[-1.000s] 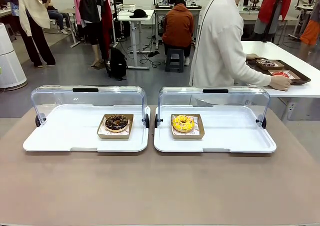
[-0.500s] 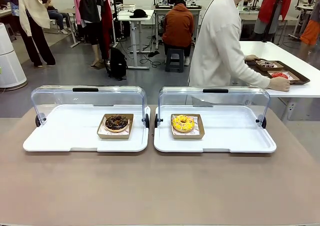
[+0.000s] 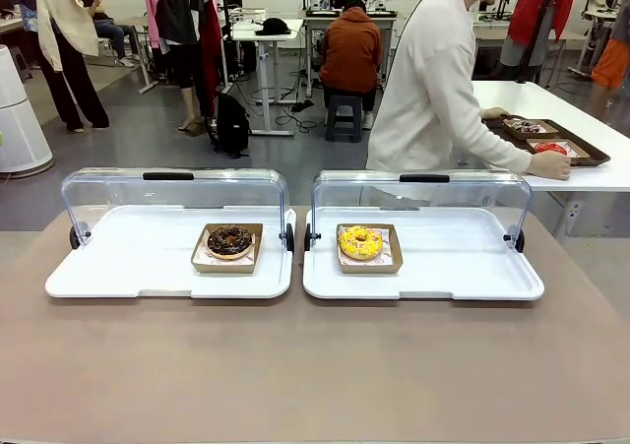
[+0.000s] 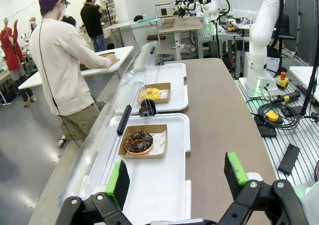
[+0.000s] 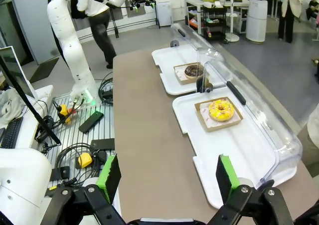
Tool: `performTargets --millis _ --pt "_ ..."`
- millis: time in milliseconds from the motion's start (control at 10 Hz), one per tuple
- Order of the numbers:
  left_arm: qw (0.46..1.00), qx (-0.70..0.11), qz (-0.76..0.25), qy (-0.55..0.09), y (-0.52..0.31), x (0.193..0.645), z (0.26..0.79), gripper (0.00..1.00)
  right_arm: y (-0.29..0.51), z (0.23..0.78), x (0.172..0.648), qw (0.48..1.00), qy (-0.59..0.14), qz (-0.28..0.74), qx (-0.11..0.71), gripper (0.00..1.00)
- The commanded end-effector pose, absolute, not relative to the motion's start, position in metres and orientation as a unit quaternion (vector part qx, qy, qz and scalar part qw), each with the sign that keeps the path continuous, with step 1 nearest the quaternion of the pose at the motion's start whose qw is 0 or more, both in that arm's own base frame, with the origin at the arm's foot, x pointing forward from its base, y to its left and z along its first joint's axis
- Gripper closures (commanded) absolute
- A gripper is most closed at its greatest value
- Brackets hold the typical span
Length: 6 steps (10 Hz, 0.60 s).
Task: Provide the desired donut to the person.
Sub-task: Place the picked Paper togo box onto the Handle tray extended by the person.
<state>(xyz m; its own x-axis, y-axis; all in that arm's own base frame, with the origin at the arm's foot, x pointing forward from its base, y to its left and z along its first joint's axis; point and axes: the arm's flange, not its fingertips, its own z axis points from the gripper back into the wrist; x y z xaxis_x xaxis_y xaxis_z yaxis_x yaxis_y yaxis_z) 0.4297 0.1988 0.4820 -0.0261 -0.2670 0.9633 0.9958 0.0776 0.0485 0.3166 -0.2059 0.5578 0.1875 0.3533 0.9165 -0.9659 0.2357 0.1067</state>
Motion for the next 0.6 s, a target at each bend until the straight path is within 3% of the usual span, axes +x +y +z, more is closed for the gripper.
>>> performTargets --millis 0,500 --pt "0.574 -0.395 -0.549 -0.462 0.1975 0.4281 0.4823 0.0 -0.2028 0.5556 0.3141 0.664 -0.417 0.49 0.381 0.0" --pt "0.574 -0.395 -0.549 -0.462 0.1975 0.4281 0.4823 0.0 -0.2028 0.5556 0.3141 0.664 -0.417 0.49 0.381 0.0"
